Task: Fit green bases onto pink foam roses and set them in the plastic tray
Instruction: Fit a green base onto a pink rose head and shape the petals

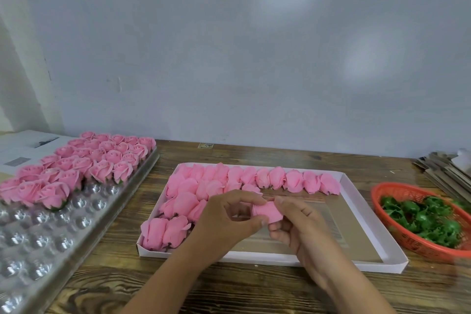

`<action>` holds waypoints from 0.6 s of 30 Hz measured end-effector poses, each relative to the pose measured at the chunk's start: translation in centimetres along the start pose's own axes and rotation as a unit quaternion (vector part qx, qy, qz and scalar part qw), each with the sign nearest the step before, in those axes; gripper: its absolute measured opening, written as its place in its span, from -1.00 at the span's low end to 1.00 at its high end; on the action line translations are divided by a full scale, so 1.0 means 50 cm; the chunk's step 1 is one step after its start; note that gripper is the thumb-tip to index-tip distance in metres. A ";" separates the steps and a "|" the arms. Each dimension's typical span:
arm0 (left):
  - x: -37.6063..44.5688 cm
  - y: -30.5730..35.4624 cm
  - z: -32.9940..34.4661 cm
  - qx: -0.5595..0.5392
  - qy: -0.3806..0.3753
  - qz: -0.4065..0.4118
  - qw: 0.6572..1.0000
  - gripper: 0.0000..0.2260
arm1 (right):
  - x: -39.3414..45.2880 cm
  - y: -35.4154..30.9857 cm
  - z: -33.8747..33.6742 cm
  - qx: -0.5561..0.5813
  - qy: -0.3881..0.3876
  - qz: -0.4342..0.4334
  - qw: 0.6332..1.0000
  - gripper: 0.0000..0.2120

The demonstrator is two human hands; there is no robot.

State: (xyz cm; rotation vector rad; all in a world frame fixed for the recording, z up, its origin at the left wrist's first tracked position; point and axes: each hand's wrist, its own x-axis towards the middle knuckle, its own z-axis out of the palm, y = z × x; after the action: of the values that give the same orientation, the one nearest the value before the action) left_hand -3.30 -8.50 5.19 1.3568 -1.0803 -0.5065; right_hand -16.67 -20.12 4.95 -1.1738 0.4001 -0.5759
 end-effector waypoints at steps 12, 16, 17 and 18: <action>0.000 -0.003 -0.003 0.001 0.030 -0.024 0.999 -0.74 | -0.005 -0.069 -0.049 -0.222 0.147 -0.061 0.962 -0.77; 0.001 -0.003 -0.003 -0.001 0.035 -0.036 0.999 -0.74 | -0.011 -0.139 -0.204 -0.461 0.339 -0.126 0.810 -0.79; 0.001 -0.004 -0.003 -0.001 0.036 -0.039 0.999 -0.73 | -0.010 -0.156 -0.249 -0.505 0.376 -0.093 0.771 -0.75; 0.001 -0.003 -0.002 -0.002 0.035 -0.041 0.999 -0.73 | -0.007 -0.169 -0.290 -0.539 0.400 -0.040 0.740 -0.71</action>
State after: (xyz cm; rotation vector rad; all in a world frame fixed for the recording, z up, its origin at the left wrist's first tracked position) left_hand -3.14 -8.51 5.06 1.4086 -0.9693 -0.5174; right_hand -27.07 -32.95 7.90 -2.0164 1.5928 -0.9668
